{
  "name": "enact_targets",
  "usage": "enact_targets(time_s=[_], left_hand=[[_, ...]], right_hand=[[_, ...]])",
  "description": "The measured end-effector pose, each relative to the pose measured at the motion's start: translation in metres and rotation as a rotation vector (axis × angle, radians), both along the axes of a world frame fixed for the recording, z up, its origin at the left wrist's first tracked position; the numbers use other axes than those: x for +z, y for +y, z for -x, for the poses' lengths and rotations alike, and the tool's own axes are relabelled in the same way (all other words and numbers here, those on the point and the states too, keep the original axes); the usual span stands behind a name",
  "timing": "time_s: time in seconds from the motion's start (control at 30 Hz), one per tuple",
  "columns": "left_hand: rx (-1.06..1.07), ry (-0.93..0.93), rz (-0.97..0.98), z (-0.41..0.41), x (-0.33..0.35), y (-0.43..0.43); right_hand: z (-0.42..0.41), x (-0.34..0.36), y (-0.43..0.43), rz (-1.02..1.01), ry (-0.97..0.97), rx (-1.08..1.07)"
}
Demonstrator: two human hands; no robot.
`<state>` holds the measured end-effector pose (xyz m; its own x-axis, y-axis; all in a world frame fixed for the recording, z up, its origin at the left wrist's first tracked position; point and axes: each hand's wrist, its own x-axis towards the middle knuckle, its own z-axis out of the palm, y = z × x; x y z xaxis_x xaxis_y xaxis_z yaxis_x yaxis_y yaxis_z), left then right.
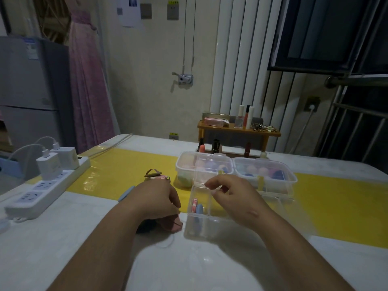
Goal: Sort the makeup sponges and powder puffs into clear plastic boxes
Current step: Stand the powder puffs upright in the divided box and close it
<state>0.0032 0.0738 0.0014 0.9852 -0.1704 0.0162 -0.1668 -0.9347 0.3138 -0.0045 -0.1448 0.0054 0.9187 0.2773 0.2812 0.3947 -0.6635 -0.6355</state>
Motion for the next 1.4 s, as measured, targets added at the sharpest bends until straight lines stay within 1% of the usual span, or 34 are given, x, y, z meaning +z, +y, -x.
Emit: enact_targets(time_s=[0.23, 0.37, 0.5, 0.6, 0.7, 0.77, 0.87, 0.93, 1.03, 1.17, 1.27, 1.4], left_hand=[[-0.036, 0.006, -0.062, -0.001, -0.003, 0.0], [-0.023, -0.03, 0.038, -0.004, -0.007, 0.001], [0.036, -0.11, 0.28, -0.006, -0.008, 0.002], [0.098, -0.273, 0.327, -0.009, -0.008, 0.0], [0.164, -0.397, 0.43, -0.011, -0.007, 0.0], [0.233, -0.369, 0.596, -0.013, -0.006, -0.002], [0.279, -0.211, 0.978, -0.014, -0.004, -0.009], [0.268, -0.168, 1.069, -0.012, -0.003, -0.013], [0.228, -0.165, 1.116, -0.01, -0.002, -0.019], [0.181, -0.199, 1.03, -0.011, -0.004, -0.023], [0.142, -0.193, 1.003, -0.009, -0.004, -0.026], [0.14, -0.168, 0.989, -0.007, -0.005, -0.027]], right_hand=[[0.0, -0.001, 0.0, 0.012, 0.018, 0.01], [0.0, -0.001, 0.0, 0.009, 0.016, 0.011], [0.002, 0.0, 0.0, -0.013, 0.032, 0.014], [0.002, 0.001, -0.001, -0.05, 0.044, 0.004], [0.002, 0.001, -0.001, -0.068, 0.047, 0.011], [0.001, 0.0, -0.001, -0.08, 0.046, 0.024], [0.001, -0.001, -0.001, -0.082, 0.043, 0.036], [0.002, 0.0, 0.0, -0.071, 0.042, 0.051], [0.004, 0.001, 0.001, -0.058, 0.051, 0.086], [0.005, 0.003, 0.001, -0.043, 0.03, 0.111], [0.005, 0.004, 0.002, -0.057, 0.023, 0.123], [0.004, 0.003, 0.001, -0.126, 0.014, 0.101]])
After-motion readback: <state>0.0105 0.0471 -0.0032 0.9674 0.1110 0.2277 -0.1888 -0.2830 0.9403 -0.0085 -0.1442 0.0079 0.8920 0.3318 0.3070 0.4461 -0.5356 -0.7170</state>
